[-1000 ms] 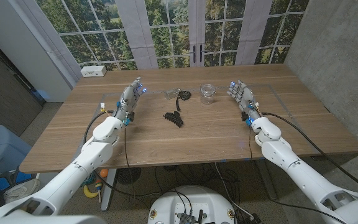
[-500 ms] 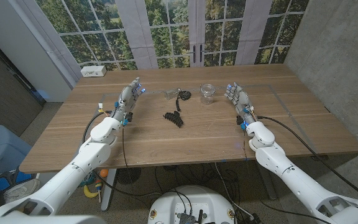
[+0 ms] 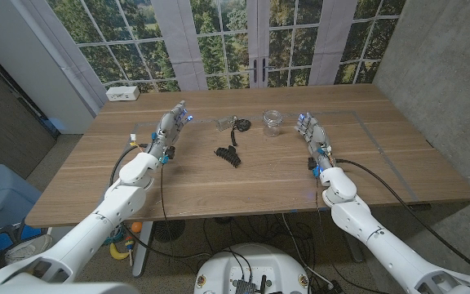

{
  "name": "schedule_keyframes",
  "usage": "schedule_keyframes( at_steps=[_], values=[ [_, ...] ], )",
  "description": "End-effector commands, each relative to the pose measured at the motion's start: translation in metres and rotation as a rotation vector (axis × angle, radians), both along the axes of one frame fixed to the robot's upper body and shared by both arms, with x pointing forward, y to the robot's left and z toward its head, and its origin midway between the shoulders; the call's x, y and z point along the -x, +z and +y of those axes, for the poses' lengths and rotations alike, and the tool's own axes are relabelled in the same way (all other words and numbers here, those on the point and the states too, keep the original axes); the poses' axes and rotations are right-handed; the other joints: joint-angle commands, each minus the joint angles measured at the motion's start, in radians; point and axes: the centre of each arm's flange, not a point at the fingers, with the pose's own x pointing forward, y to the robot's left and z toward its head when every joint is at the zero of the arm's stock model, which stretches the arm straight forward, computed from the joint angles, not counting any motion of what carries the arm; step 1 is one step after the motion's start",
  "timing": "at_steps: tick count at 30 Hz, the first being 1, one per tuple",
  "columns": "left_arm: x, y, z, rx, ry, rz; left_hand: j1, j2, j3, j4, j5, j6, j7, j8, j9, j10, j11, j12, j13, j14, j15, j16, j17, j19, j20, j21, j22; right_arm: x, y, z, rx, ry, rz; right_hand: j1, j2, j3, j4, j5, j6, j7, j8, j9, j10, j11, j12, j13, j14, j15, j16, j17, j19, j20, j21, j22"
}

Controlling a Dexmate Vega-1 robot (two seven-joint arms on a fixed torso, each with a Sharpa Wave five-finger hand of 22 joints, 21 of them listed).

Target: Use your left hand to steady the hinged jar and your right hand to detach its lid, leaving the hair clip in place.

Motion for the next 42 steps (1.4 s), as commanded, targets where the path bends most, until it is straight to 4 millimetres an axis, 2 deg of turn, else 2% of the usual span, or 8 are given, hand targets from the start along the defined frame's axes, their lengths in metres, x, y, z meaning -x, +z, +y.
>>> schedule_keyframes(
  at_steps=[1,4,7,15,19,25,35,42],
  values=[
    [0.005,0.002,-0.006,-0.015,-0.008,-0.011,-0.004,0.030,0.003,-0.009,0.005,-0.002,-0.002,0.005,0.005,0.000,-0.002,0.007,0.003,0.004,-0.011,0.000,0.001,0.004,-0.019,-0.001,0.005,0.007,-0.007,0.000,0.083,-0.029,0.021,0.050,-0.033,0.003,-0.054,-0.004,-0.015,0.011,-0.002,0.002,-0.013,0.003,-0.003,-0.001,-0.005,0.012,-0.002,-0.015,0.012,0.009,-0.018,0.002],
    [0.007,0.002,-0.008,-0.017,-0.009,-0.014,-0.005,0.031,0.004,-0.010,0.005,0.000,-0.001,0.006,0.005,0.001,-0.003,0.008,0.003,0.005,-0.011,0.000,0.001,0.007,-0.019,-0.002,0.005,0.006,-0.007,-0.002,0.128,-0.029,0.039,0.064,-0.047,0.001,-0.077,-0.005,-0.032,0.013,-0.006,0.002,-0.026,0.001,-0.007,-0.001,-0.008,0.017,-0.005,-0.023,0.011,0.011,-0.027,0.002],
    [0.008,0.002,-0.010,-0.022,-0.012,-0.015,-0.006,0.031,0.004,-0.012,0.005,0.000,-0.001,0.006,0.005,0.003,-0.003,0.008,0.003,0.006,-0.011,0.001,0.001,0.011,-0.018,-0.002,0.005,0.005,-0.008,-0.004,0.171,-0.046,0.053,0.067,-0.085,-0.016,-0.103,-0.008,-0.051,0.018,-0.008,0.002,-0.040,0.008,-0.009,-0.002,-0.020,0.029,-0.011,-0.035,0.013,0.040,-0.042,0.003],
    [0.008,0.003,-0.012,-0.029,-0.019,-0.014,-0.008,0.031,0.005,-0.015,0.005,0.002,0.000,0.006,0.005,0.005,-0.003,0.009,0.003,0.009,-0.012,0.001,0.001,0.020,-0.018,-0.003,0.005,0.004,-0.011,-0.003,0.308,-0.207,0.034,0.014,-0.155,-0.072,-0.106,0.004,-0.101,0.011,-0.011,0.003,-0.069,0.008,-0.010,-0.001,-0.060,0.025,-0.020,-0.047,-0.029,0.059,-0.087,0.005],
    [0.007,0.004,-0.012,-0.028,-0.021,-0.014,-0.009,0.031,0.005,-0.017,0.005,0.002,0.000,0.006,0.005,0.004,-0.004,0.008,0.004,0.009,-0.011,0.001,0.001,0.022,-0.018,-0.004,0.005,0.003,-0.012,0.001,0.377,-0.293,0.014,-0.032,-0.168,-0.100,-0.088,0.017,-0.116,0.000,-0.009,0.003,-0.095,-0.002,-0.014,-0.001,-0.100,0.019,-0.027,-0.053,-0.058,0.051,-0.116,0.005],
    [0.004,0.004,-0.011,-0.028,-0.028,-0.008,-0.010,0.031,0.005,-0.019,0.005,0.002,0.001,0.006,0.005,0.005,-0.004,0.008,0.004,0.012,-0.013,0.001,0.001,0.025,-0.018,-0.006,0.006,-0.004,-0.012,0.005,0.461,-0.375,-0.005,-0.043,-0.169,-0.110,-0.086,0.026,-0.151,-0.003,-0.016,0.003,-0.123,-0.004,-0.018,-0.001,-0.127,0.014,-0.032,-0.059,-0.060,0.036,-0.128,0.006],
    [0.002,0.004,-0.007,-0.025,-0.028,-0.005,-0.013,0.032,0.006,-0.021,0.005,0.004,0.003,0.006,0.006,0.011,-0.001,0.010,0.004,0.019,-0.010,0.003,0.001,0.032,-0.014,-0.008,0.006,-0.017,-0.011,0.011,0.530,-0.402,-0.006,-0.007,-0.186,-0.119,-0.115,0.052,-0.247,0.009,-0.020,0.005,-0.199,-0.013,-0.022,-0.001,-0.147,0.006,-0.030,-0.086,-0.021,-0.002,-0.145,0.005],
    [0.001,0.004,-0.006,-0.024,-0.027,-0.003,-0.015,0.034,0.007,-0.022,0.006,0.005,0.005,0.007,0.006,0.012,0.000,0.010,0.004,0.021,-0.009,0.003,0.001,0.036,-0.014,-0.009,0.006,-0.019,-0.008,0.018,0.586,-0.472,-0.029,0.031,-0.225,-0.129,-0.143,0.067,-0.273,0.013,-0.012,0.006,-0.218,-0.011,-0.016,0.000,-0.154,0.008,-0.029,-0.099,0.000,0.007,-0.154,0.004]
  ],
)
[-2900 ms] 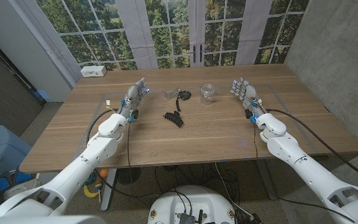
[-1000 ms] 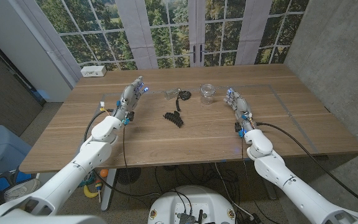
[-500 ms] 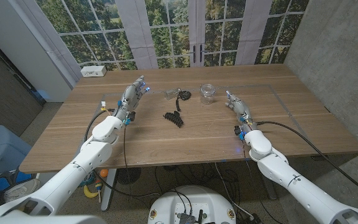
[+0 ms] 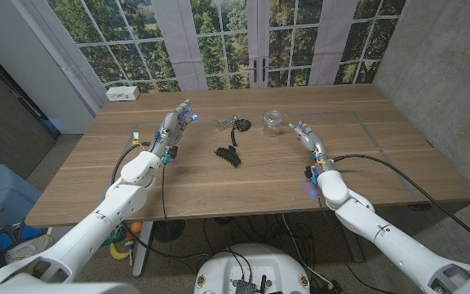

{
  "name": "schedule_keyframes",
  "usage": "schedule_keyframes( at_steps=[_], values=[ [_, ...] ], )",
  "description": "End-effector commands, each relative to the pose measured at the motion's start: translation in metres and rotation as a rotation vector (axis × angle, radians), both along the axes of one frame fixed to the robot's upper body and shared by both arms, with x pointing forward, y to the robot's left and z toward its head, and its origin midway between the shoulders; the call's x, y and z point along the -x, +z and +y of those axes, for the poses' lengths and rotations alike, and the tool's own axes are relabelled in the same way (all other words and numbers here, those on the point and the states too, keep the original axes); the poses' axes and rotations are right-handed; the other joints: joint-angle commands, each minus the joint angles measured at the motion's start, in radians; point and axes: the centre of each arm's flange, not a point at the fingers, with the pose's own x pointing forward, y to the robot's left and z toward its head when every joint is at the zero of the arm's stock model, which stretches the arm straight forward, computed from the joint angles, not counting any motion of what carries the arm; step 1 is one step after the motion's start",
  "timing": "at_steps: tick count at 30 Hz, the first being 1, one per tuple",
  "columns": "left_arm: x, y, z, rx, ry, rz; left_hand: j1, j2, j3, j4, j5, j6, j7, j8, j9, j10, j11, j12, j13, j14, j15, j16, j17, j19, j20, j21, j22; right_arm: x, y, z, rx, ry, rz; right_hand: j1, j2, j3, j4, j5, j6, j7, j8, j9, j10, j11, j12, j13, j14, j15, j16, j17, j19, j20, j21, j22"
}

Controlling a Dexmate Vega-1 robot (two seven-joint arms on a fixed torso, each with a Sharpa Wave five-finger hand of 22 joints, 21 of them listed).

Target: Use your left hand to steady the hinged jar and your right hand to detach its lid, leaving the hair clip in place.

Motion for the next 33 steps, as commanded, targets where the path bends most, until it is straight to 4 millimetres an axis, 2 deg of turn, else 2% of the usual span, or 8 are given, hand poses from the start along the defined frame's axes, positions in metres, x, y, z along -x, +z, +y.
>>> schedule_keyframes(
  at_steps=[1,8,11,15,20,24,33],
  values=[
    [-0.002,0.000,0.003,0.004,-0.001,0.006,-0.006,0.038,-0.001,-0.005,0.006,0.001,0.001,0.007,0.003,0.005,-0.001,0.010,0.004,0.007,-0.006,0.003,0.001,0.006,-0.012,-0.001,0.001,-0.007,0.003,0.009,0.119,-0.108,-0.039,0.037,-0.020,-0.002,-0.019,0.013,-0.016,0.003,0.006,0.006,-0.014,-0.005,0.004,0.002,-0.008,-0.002,0.003,-0.005,0.021,0.006,-0.005,0.004],
    [-0.003,0.000,0.004,0.002,-0.004,0.006,-0.008,0.039,0.000,-0.006,0.006,0.002,0.003,0.007,0.003,0.007,0.000,0.011,0.004,0.008,-0.006,0.003,0.002,0.009,-0.012,-0.004,0.001,-0.009,0.004,0.016,0.169,-0.156,-0.073,0.096,-0.050,-0.008,-0.034,0.031,-0.021,-0.010,0.017,0.008,-0.017,-0.018,0.013,0.004,-0.011,-0.015,0.006,-0.018,0.034,0.005,-0.019,0.005],
    [-0.003,0.000,0.004,0.004,-0.005,0.006,-0.009,0.039,0.000,-0.006,0.006,0.002,0.003,0.006,0.003,0.007,0.000,0.010,0.004,0.010,-0.005,0.003,0.002,0.009,-0.011,-0.004,0.001,-0.011,0.005,0.018,0.178,-0.156,-0.084,0.124,-0.059,-0.011,-0.035,0.039,-0.019,-0.012,0.021,0.009,-0.015,-0.020,0.016,0.005,-0.009,-0.020,0.009,-0.023,0.047,-0.024,-0.023,0.006],
    [-0.003,-0.001,0.004,0.004,-0.006,0.008,-0.010,0.039,0.000,-0.006,0.006,0.002,0.004,0.007,0.003,0.008,0.001,0.011,0.004,0.011,-0.005,0.003,0.002,0.011,-0.010,-0.005,0.001,-0.016,0.006,0.020,0.185,-0.161,-0.087,0.142,-0.061,-0.012,-0.034,0.044,-0.017,-0.016,0.023,0.010,-0.010,-0.024,0.020,0.006,-0.006,-0.026,0.011,-0.027,0.055,-0.043,-0.026,0.006],
    [-0.002,-0.001,0.005,0.007,-0.004,0.007,-0.012,0.040,0.001,-0.006,0.006,0.003,0.005,0.007,0.004,0.009,0.001,0.011,0.004,0.012,-0.005,0.003,0.002,0.013,-0.009,-0.007,0.001,-0.022,0.009,0.024,0.204,-0.173,-0.085,0.164,-0.064,-0.015,-0.033,0.051,-0.014,-0.022,0.025,0.010,-0.008,-0.031,0.022,0.007,-0.003,-0.033,0.013,-0.031,0.055,-0.049,-0.034,0.006],
    [-0.002,-0.001,0.005,0.007,-0.005,0.007,-0.014,0.041,0.001,-0.005,0.007,0.004,0.008,0.007,0.004,0.011,0.003,0.011,0.005,0.014,-0.004,0.004,0.002,0.015,-0.008,-0.008,0.001,-0.026,0.012,0.028,0.222,-0.192,-0.083,0.183,-0.070,-0.019,-0.033,0.056,-0.014,-0.025,0.026,0.011,-0.007,-0.035,0.023,0.008,-0.001,-0.033,0.015,-0.034,0.057,-0.040,-0.040,0.007],
    [0.000,-0.001,0.006,0.009,-0.004,0.002,-0.017,0.043,0.002,-0.005,0.007,0.003,0.009,0.007,0.004,0.013,0.004,0.011,0.005,0.016,-0.002,0.004,0.002,0.018,-0.006,-0.011,0.001,-0.035,0.017,0.030,0.230,-0.212,-0.059,0.199,-0.074,-0.027,-0.026,0.062,-0.021,-0.013,0.025,0.013,-0.013,-0.032,0.023,0.011,0.000,-0.024,0.020,-0.031,0.056,-0.032,-0.049,0.008]
  ],
)
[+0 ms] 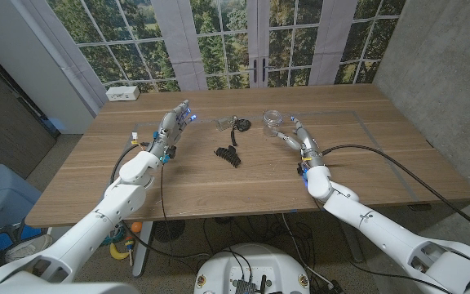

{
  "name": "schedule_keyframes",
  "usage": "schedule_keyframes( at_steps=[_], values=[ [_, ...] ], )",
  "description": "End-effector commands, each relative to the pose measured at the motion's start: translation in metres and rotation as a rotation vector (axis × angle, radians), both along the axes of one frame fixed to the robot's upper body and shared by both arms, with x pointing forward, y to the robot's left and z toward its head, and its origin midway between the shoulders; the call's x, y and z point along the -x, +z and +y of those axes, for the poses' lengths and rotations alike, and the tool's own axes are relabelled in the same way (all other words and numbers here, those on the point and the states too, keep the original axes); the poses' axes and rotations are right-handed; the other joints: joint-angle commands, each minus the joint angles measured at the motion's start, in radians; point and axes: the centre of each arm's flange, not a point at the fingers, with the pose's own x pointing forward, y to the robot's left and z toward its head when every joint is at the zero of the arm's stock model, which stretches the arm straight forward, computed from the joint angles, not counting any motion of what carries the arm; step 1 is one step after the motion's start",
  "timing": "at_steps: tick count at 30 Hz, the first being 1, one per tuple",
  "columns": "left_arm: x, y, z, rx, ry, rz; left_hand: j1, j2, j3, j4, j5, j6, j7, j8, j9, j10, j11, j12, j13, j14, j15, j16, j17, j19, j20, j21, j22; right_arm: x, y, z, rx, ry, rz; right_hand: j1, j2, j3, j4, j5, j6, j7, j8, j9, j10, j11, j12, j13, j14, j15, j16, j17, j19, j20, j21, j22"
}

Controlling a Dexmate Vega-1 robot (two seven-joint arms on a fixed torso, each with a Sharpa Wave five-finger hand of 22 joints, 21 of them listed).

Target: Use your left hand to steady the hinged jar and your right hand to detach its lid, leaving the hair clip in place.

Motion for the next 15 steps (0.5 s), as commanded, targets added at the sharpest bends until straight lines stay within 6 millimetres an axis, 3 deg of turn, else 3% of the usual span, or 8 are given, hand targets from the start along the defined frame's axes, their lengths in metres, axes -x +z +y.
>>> schedule_keyframes(
  at_steps=[1,15],
  values=[
    [0.003,0.001,0.001,0.002,0.000,-0.007,-0.011,0.044,0.002,-0.005,0.007,-0.002,0.004,0.007,0.002,0.003,0.002,0.003,0.005,0.008,-0.002,0.003,0.003,0.005,-0.009,-0.002,0.001,-0.012,0.006,0.005,0.021,-0.039,0.014,0.015,0.003,-0.009,0.005,0.010,-0.004,0.008,0.008,0.003,-0.001,-0.001,0.004,0.005,0.004,0.003,0.012,0.004,0.002,-0.001,-0.007,0.003],
    [0.004,0.003,0.003,-0.001,0.001,-0.012,-0.014,0.045,0.004,-0.005,0.008,-0.001,0.010,0.007,0.002,0.005,0.002,0.003,0.005,0.012,0.000,0.003,0.002,0.008,-0.008,-0.006,0.002,-0.026,0.005,0.012,0.023,-0.105,0.041,0.025,0.006,-0.030,0.020,0.021,-0.034,0.027,0.003,0.006,-0.025,0.015,0.001,0.011,-0.018,0.022,0.016,0.018,-0.033,0.028,-0.039,0.005]
  ],
)
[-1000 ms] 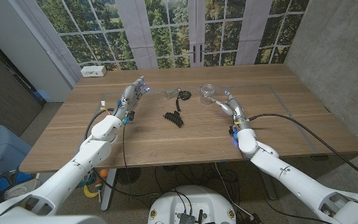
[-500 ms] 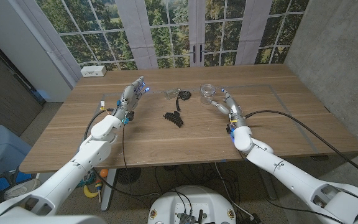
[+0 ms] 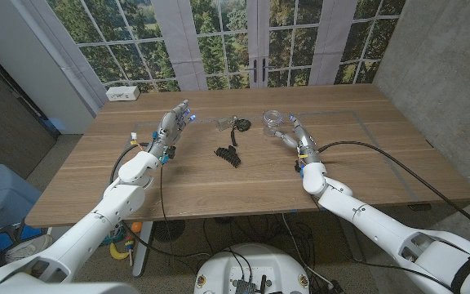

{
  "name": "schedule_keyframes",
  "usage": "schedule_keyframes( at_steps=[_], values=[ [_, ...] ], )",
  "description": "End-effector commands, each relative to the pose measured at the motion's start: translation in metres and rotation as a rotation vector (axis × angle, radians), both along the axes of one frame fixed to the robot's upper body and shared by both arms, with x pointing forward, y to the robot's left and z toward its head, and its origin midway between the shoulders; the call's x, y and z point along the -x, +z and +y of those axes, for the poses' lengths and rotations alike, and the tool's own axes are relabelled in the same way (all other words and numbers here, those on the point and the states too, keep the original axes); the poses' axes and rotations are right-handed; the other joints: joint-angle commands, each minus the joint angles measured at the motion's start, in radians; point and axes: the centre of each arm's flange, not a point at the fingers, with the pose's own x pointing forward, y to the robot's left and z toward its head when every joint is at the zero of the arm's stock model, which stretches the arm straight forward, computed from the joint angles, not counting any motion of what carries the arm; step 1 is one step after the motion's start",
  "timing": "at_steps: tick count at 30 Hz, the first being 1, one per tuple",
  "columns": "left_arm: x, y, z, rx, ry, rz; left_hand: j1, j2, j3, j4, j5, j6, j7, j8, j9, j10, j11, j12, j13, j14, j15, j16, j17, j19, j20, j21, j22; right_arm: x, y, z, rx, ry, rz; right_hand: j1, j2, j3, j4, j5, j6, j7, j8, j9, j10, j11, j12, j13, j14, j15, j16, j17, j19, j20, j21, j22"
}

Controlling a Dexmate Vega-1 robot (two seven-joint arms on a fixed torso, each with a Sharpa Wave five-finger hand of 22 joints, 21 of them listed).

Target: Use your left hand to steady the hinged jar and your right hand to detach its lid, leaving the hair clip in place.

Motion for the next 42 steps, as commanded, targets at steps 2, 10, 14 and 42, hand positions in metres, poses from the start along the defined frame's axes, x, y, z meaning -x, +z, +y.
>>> schedule_keyframes(
  at_steps=[2,10,14,42],
  values=[
    [0.002,0.002,0.003,0.001,0.002,-0.006,-0.010,0.049,0.004,-0.006,0.008,-0.002,0.011,0.007,0.002,0.006,0.002,0.003,0.005,0.001,-0.001,0.003,0.002,0.008,-0.008,-0.001,0.002,-0.015,0.002,0.009,0.009,-0.057,0.022,-0.001,0.001,-0.011,0.007,0.009,-0.014,0.006,0.004,0.005,-0.007,0.004,0.002,0.005,-0.001,0.004,0.010,0.008,-0.015,0.014,-0.012,0.006],
    [0.002,0.003,0.004,0.002,0.003,-0.007,-0.011,0.049,0.006,-0.006,0.008,-0.002,0.012,0.007,0.002,0.006,0.003,0.003,0.005,0.001,0.000,0.003,0.002,0.009,-0.008,-0.003,0.002,-0.024,0.004,0.015,0.006,-0.075,0.024,-0.005,0.003,-0.022,0.014,0.013,-0.017,0.007,0.006,0.006,-0.007,0.005,0.005,0.007,0.001,0.007,0.018,0.017,-0.020,0.023,-0.021,0.007],
    [0.002,0.003,0.006,0.004,0.004,-0.009,-0.011,0.050,0.006,-0.007,0.009,-0.002,0.013,0.007,0.002,0.006,0.003,0.003,0.005,0.002,0.000,0.002,0.002,0.010,-0.008,-0.005,0.002,-0.027,0.003,0.018,0.012,-0.088,0.028,-0.005,0.004,-0.026,0.017,0.014,-0.017,0.010,0.007,0.007,-0.007,0.007,0.006,0.008,0.000,0.009,0.020,0.020,-0.022,0.029,-0.025,0.007],
    [-0.005,0.002,0.024,0.029,0.007,0.003,-0.015,0.051,0.012,-0.012,0.010,-0.004,0.014,0.006,0.003,0.004,0.005,0.001,0.006,0.002,0.000,0.000,0.001,0.014,-0.008,-0.015,0.002,-0.050,0.012,0.053,0.103,-0.157,-0.005,0.038,0.023,-0.059,0.018,0.032,0.017,-0.026,0.028,0.008,0.040,-0.033,0.033,0.025,0.021,-0.007,0.052,0.053,-0.018,0.062,-0.051,0.010]
  ],
)
